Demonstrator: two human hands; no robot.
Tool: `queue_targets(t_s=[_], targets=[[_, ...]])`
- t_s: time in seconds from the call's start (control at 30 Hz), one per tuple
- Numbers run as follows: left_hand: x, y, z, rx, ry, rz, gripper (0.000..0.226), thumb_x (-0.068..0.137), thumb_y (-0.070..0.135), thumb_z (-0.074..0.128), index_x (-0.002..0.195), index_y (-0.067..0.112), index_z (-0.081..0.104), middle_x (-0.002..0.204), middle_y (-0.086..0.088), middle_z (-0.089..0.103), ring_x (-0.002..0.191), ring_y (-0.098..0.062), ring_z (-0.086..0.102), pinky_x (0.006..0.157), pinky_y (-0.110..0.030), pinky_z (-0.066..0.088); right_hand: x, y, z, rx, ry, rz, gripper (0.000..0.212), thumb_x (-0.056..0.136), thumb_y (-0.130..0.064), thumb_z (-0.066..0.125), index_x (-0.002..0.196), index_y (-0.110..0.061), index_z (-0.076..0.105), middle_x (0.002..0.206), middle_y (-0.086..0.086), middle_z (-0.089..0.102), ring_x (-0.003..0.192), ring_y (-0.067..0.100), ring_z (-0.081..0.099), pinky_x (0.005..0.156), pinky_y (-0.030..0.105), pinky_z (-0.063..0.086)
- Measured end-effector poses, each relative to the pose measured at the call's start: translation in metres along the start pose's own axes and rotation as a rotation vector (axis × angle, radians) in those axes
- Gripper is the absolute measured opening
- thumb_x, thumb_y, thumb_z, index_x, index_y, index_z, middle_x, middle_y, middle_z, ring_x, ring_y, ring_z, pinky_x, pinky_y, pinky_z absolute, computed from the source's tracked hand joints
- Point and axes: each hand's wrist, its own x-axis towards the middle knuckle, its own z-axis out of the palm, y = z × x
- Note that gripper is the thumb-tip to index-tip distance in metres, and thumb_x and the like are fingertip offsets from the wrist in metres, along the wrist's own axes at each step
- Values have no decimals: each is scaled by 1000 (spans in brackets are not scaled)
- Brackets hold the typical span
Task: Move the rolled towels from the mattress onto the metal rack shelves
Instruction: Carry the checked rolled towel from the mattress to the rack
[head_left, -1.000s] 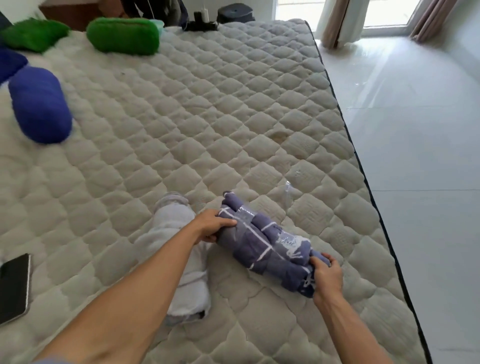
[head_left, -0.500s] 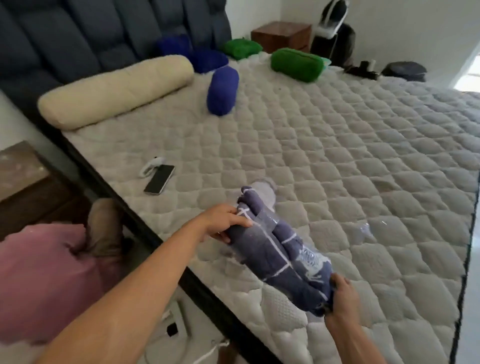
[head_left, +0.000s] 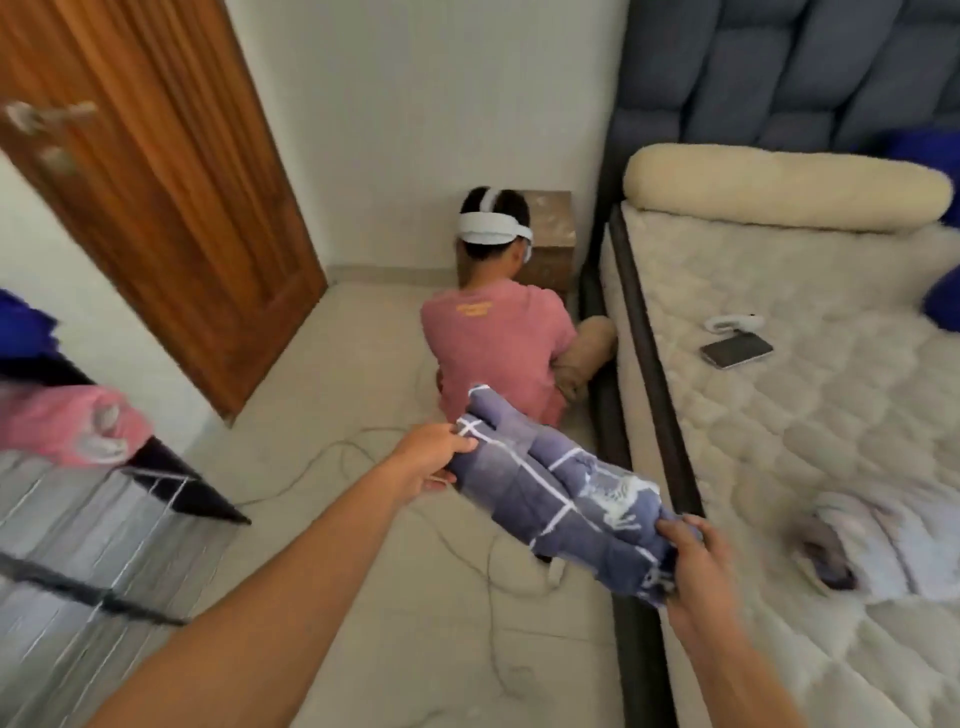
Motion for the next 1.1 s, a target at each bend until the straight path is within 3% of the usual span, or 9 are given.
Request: queue_targets(t_s=[0.1, 0.2, 0.33, 0.4, 0.53, 0.67, 0.77, 0.87, 1.1], targets=[[-25, -55, -97, -158, 116, -73, 18, 90, 26, 56, 108, 29, 56, 107, -4, 58, 73, -17, 51, 79, -32, 42, -35, 34, 76, -82, -190, 10, 17, 74, -9, 69, 87, -9, 58, 86, 26, 58, 69, 26, 58, 57, 30, 45], [-46, -107, -178, -320, 244, -177, 22, 93, 26, 52, 114, 27, 54, 112, -4, 54, 81, -20, 50, 80, -35, 42, -75, 68, 147, -170, -387, 85, 13, 79, -4, 66, 89, 0, 58, 82, 20, 57, 48, 15, 61, 49, 28, 46], [-71, -159, -257, -490, 410, -300, 29, 94, 24, 51, 122, 16, 54, 116, -8, 57, 94, -25, 52, 80, -37, 45, -121, 105, 221, -276, -645, 224, 61, 63, -25, 81, 101, 15, 56, 95, 34, 58, 72, 33, 63, 61, 38, 51], [-81, -182, -289, -555, 464, -327, 28, 94, 23, 50, 121, 15, 54, 117, -10, 58, 94, -26, 54, 79, -37, 47, -134, 120, 254, -347, -687, 275, 80, 43, -41, 88, 101, 6, 60, 91, 27, 61, 79, 34, 60, 62, 36, 48], [-87, -219, -344, -646, 606, -332, 27, 92, 22, 52, 116, 14, 58, 102, -11, 62, 76, -23, 56, 64, -31, 49, -157, 143, 322, -474, -785, 420, 31, 81, -28, 67, 103, -7, 65, 95, 15, 68, 84, 32, 62, 66, 34, 48], [-72, -234, -397, -608, 734, -344, 26, 92, 20, 52, 116, 12, 59, 85, -9, 61, 62, -17, 50, 56, -25, 43, -168, 167, 393, -635, -878, 537, 19, 85, -26, 65, 91, -8, 65, 89, 11, 66, 80, 30, 58, 72, 39, 47], [-45, -235, -433, -519, 806, -330, 31, 88, 18, 55, 116, 8, 62, 108, -16, 66, 80, -23, 59, 68, -28, 48, -169, 184, 438, -745, -923, 586, 15, 84, -26, 66, 89, -11, 62, 90, 10, 64, 79, 29, 56, 71, 39, 46], [-14, -242, -467, -385, 883, -371, 32, 84, 20, 54, 112, 7, 65, 117, -18, 67, 104, -32, 64, 91, -40, 54, -169, 194, 476, -777, -1022, 580, 17, 84, -27, 66, 94, -13, 64, 97, 11, 66, 86, 30, 59, 75, 39, 48], [41, -240, -548, -226, 973, -437, 36, 92, 18, 45, 120, 1, 61, 127, -22, 61, 118, -36, 58, 100, -40, 48, -173, 220, 569, -756, -1058, 550, 33, 86, -28, 66, 111, -8, 62, 107, 13, 67, 89, 30, 62, 68, 34, 50]])
